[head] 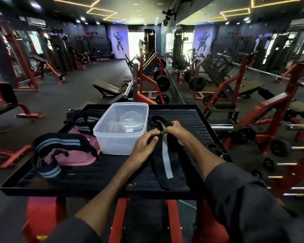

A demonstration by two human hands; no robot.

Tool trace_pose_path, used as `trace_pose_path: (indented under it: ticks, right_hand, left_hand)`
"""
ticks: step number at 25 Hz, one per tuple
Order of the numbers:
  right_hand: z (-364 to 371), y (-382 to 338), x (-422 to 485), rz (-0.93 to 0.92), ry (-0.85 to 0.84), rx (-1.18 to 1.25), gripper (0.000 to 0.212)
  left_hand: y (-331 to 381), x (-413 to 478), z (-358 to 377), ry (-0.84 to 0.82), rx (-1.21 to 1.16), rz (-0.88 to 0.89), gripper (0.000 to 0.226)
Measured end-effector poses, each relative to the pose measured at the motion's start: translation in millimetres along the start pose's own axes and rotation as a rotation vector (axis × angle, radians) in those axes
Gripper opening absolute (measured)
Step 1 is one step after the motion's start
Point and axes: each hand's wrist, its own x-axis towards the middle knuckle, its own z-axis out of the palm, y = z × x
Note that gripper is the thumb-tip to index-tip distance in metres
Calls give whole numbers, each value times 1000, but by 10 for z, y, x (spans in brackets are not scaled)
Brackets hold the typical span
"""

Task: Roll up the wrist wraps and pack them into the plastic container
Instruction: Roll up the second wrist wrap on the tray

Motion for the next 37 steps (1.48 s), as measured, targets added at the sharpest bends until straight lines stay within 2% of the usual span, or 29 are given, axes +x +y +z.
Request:
trace_pose_path:
  ticks: [3,5,6,10,13,16,19,23,28,33,37]
  right_hand:
    - [103,38,51,19,-15,235,52]
    - [99,3,-9,76,10,475,20]
    - [69,-13,-71,114,-6,595,12]
    - [-141,-111,-259,106,-20,826,14]
    - [-325,-342,-398,-6,88,847,14]
    - [-443,-592,-543,-118,165,791,11]
    - [-543,-805,-759,-241,213,741,13]
    - [-694,-1077,-1098,-359,212,700,14]
    - [-680,-1130,-1427,-377,181,687,12]
    - [-606,-885,-1444,-363,117,662,16]
    - [-423,-443,-1299,-322,70,664,29]
  left_hand:
    - [1,-4,-47,-46,-40,-35,31]
    - [52,15,-48,-56,-113,-66,33]
    - [86,21,-36,-55,-171,-91,34]
    - [177,71,39,-54,-440,-226,44]
    - [173,116,88,-108,-490,-280,52]
    - [224,104,71,-277,-451,-292,33]
    - [514,17,-26,-384,-390,-198,30]
    - [970,-123,-274,-433,-494,-82,29]
    - [1161,-309,-538,-603,-557,-45,27]
    - [1144,-454,-596,-707,-664,-93,18]
    - [851,-406,-572,-865,-383,-158,17]
